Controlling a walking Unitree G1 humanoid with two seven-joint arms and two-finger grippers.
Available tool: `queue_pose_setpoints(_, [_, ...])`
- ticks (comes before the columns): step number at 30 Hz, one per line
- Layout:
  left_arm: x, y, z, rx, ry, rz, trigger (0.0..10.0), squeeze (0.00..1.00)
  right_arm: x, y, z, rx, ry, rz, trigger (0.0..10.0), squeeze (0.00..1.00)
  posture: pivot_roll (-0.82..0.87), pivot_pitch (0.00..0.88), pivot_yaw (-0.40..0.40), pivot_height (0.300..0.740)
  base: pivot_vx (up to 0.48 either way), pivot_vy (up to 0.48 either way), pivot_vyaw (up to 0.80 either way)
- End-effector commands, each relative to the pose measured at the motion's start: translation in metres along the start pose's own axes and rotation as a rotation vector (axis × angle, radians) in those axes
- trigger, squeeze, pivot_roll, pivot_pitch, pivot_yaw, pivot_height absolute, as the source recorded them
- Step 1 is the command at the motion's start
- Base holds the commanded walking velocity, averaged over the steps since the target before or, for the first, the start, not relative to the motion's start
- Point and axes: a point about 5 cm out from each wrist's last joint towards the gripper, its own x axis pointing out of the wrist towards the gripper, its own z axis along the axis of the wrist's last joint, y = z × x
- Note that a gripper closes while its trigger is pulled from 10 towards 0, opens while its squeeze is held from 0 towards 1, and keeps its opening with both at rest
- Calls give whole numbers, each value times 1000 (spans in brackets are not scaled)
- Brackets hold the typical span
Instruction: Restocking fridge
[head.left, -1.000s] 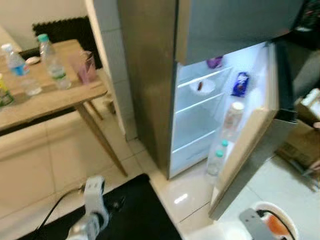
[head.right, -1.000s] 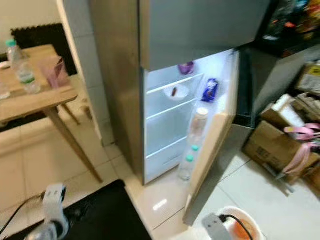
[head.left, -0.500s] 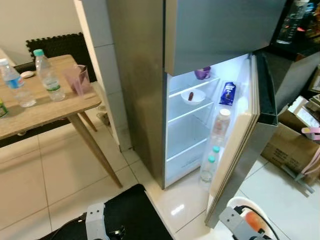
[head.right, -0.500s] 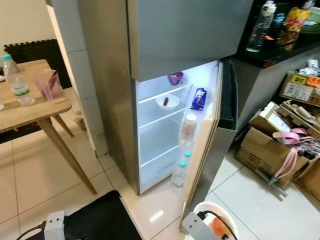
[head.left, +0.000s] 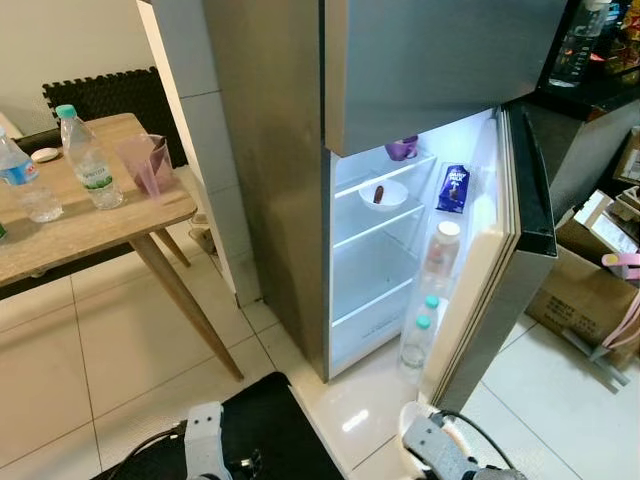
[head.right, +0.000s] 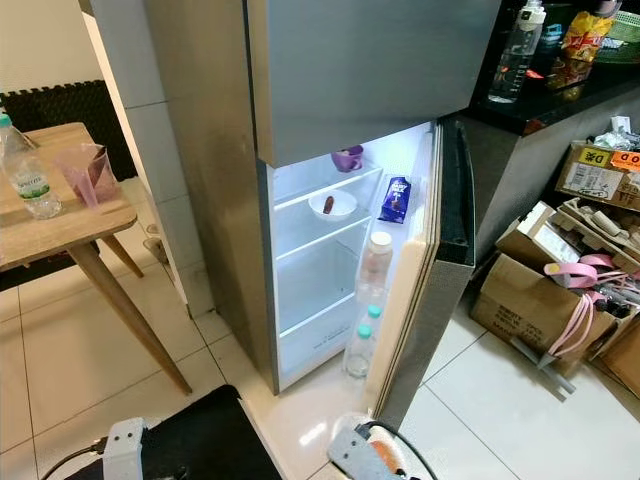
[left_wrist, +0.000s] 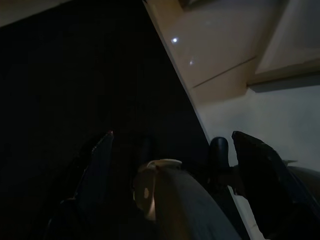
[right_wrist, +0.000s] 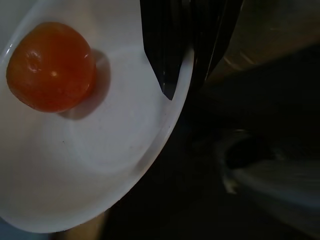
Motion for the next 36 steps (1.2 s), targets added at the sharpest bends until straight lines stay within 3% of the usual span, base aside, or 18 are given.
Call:
queue_pose_setpoints(1, [0, -3, -4, 12, 19, -4, 10000, 0, 0, -8, 20, -51, -75, 16, 10000, 0, -92, 15, -22, 740, 0, 0, 0])
queue_pose_setpoints(7, [1, -5, -3, 12, 16, -9, 10000, 0, 0, -14, 43, -137, -132, 49, 10000, 0, -89, 19, -24, 740, 0, 0, 0])
queue_pose_setpoints(15, [2, -9, -3, 14, 19, -19, 10000, 0, -3, -21, 77, -366, -168, 108, 10000, 0, -96, 26, -24, 740, 0, 0, 0])
queue_pose_setpoints(19, [3, -11, -4, 16, 21, -25, 10000, 0, -6, -32, 85, -432, -145, 35, 10000, 0, -92, 20, -26, 740, 0, 0, 0])
queue_pose_setpoints(22, [3, -12, -4, 16, 20, -27, 10000, 0, -9, -41, 84, -443, -110, -26, 10000, 0, -91, 17, -27, 740, 0, 0, 0])
queue_pose_setpoints(28, [3, -11, -3, 23, 21, -27, 10000, 0, -33, -79, 68, -348, 4, -282, 10000, 0, -86, 1, -31, 740, 0, 0, 0])
queue_pose_setpoints(36, [3, -12, -4, 28, 25, -31, 10000, 0, -54, -100, 41, -283, 112, -460, 10000, 0, -80, 0, -33, 740, 0, 0, 0])
